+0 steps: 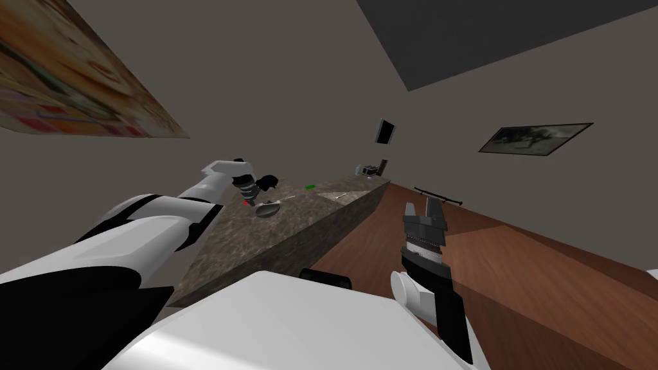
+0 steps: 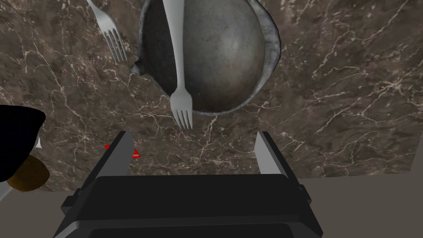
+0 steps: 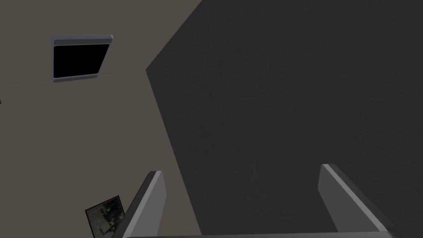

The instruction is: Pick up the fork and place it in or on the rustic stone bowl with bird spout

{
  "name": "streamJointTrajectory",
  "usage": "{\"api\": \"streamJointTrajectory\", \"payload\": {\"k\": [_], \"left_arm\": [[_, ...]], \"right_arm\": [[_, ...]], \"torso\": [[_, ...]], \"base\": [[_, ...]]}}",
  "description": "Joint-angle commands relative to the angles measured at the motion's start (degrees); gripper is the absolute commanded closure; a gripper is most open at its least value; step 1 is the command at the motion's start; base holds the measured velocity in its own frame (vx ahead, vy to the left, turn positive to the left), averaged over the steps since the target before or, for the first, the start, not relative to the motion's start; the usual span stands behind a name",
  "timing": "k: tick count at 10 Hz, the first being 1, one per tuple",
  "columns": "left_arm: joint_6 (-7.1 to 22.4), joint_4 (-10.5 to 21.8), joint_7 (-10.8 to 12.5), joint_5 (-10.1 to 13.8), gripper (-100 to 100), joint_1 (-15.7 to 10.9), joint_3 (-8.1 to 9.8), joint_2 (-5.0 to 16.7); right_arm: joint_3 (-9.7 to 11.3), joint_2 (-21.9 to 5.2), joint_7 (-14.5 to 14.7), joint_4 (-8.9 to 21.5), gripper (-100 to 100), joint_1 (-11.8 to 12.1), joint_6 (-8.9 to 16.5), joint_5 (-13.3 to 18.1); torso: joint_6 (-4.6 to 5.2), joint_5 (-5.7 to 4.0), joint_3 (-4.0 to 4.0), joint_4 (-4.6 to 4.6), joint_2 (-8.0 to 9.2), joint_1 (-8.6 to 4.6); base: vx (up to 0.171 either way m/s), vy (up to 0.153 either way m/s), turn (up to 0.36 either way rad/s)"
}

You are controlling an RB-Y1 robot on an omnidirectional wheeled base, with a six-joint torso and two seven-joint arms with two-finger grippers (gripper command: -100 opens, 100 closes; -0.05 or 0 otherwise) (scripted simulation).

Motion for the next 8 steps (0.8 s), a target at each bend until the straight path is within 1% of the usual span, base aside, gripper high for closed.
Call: {"api": "streamJointTrajectory", "payload": {"k": [1, 2, 3, 8], "left_arm": [[1.9, -0.6, -0.1, 0.6, -100, -0.9, -0.08, 1.4], [0.9, 0.5, -0.2, 0.2, -100, -1.2, -0.30, 0.7], [1.1, 0.6, -0.3, 0.2, 0, -1.3, -0.34, 0.8], [1.0, 0.6, -0.3, 0.2, 0, -1.3, -0.34, 0.7]], "right_arm": [[0.0, 0.0, 0.0, 0.0, 0, 0.0, 0.0, 0.0], [0.0, 0.0, 0.0, 0.0, 0, 0.0, 0.0, 0.0], [0.0, 0.0, 0.0, 0.0, 0, 0.0, 0.0, 0.0], [0.0, 0.0, 0.0, 0.0, 0, 0.0, 0.0, 0.0]], "torso": [[0.00, 0.00, 0.00, 0.00, 0.00, 0.00], [0.01, -0.01, 0.00, 0.00, 0.00, 0.00], [0.01, 0.01, 0.00, -0.01, 0.00, 0.02], [0.01, 0.02, 0.00, -0.01, 0.00, 0.03]], "base": [[0.000, 0.000, 0.000], [0.000, 0.000, 0.000], [0.000, 0.000, 0.000], [0.000, 0.000, 0.000]]}}
